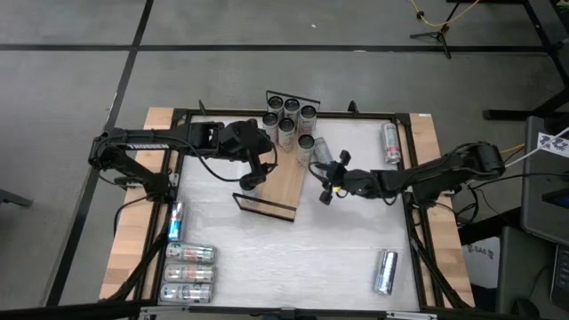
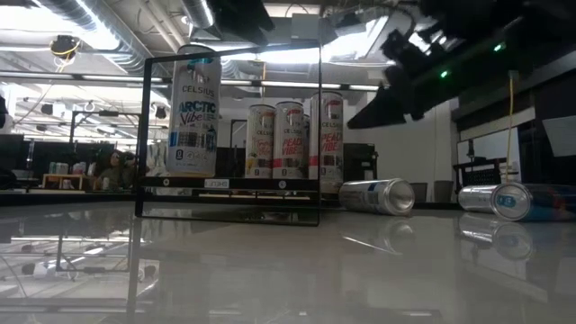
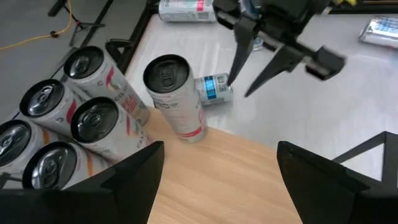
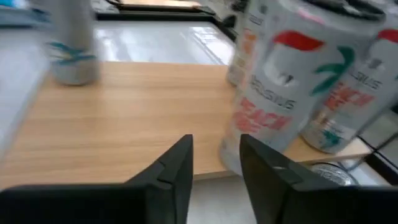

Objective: Place canned beverage on shelf
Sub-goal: Put the top left pink soda can on the shelf aligned with the other pink soda can

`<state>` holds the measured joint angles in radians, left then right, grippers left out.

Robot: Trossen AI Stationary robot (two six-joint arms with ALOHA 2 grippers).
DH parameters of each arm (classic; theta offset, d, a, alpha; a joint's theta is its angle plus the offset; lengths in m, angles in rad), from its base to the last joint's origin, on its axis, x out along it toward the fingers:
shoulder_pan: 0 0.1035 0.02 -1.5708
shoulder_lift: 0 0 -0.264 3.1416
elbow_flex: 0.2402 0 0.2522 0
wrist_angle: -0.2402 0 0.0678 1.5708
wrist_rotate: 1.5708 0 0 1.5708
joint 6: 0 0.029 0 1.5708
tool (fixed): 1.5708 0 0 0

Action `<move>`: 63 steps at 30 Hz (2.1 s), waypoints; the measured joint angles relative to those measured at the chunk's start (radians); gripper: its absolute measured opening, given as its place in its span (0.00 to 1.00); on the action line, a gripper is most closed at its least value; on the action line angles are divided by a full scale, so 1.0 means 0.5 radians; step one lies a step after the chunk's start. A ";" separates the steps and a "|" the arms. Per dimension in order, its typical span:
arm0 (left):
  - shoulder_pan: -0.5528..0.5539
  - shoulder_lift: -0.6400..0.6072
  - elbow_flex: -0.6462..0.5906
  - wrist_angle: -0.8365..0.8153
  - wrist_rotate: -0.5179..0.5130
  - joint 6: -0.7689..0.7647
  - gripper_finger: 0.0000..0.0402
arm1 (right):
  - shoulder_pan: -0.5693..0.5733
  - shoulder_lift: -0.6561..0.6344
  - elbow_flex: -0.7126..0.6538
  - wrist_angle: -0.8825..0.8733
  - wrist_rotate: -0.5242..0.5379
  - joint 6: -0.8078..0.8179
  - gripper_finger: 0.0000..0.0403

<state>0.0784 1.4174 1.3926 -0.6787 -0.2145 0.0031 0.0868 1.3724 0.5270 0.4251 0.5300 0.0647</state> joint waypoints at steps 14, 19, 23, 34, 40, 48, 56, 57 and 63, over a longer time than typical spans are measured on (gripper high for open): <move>-0.001 0.000 0.000 -0.001 -0.003 -0.001 0.76 | -0.302 0.340 0.000 0.336 -0.405 0.013 0.10; 0.000 0.000 0.000 -0.001 -0.008 -0.002 0.76 | -0.383 0.373 0.000 0.373 -0.442 0.013 0.06; -0.001 0.000 0.000 -0.001 -0.008 -0.003 0.76 | -0.449 0.397 0.000 0.464 -0.540 0.012 0.06; -0.001 0.000 0.000 0.000 -0.008 -0.005 0.76 | -0.560 0.430 0.001 0.586 -0.574 -0.034 0.06; -0.001 0.000 0.000 0.000 -0.008 -0.005 0.76 | -0.554 0.430 0.002 0.589 -0.716 -0.035 0.06; -0.001 0.000 0.000 0.000 -0.008 -0.006 0.76 | -0.555 0.430 0.008 0.694 -0.714 -0.037 0.06; -0.001 0.000 0.000 0.001 -0.009 -0.006 0.76 | -0.555 0.431 0.075 0.683 -0.577 -0.037 0.06; -0.001 0.000 0.000 0.001 -0.009 -0.006 0.76 | -0.555 0.431 0.086 0.683 -0.576 -0.037 0.06; -0.001 0.000 0.000 0.001 -0.009 -0.006 0.76 | -0.555 0.431 0.133 0.667 -0.574 -0.041 0.06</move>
<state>0.0780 1.4174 1.3926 -0.6781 -0.2192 -0.0002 -0.1905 1.5879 0.5937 0.7585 0.2428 0.0441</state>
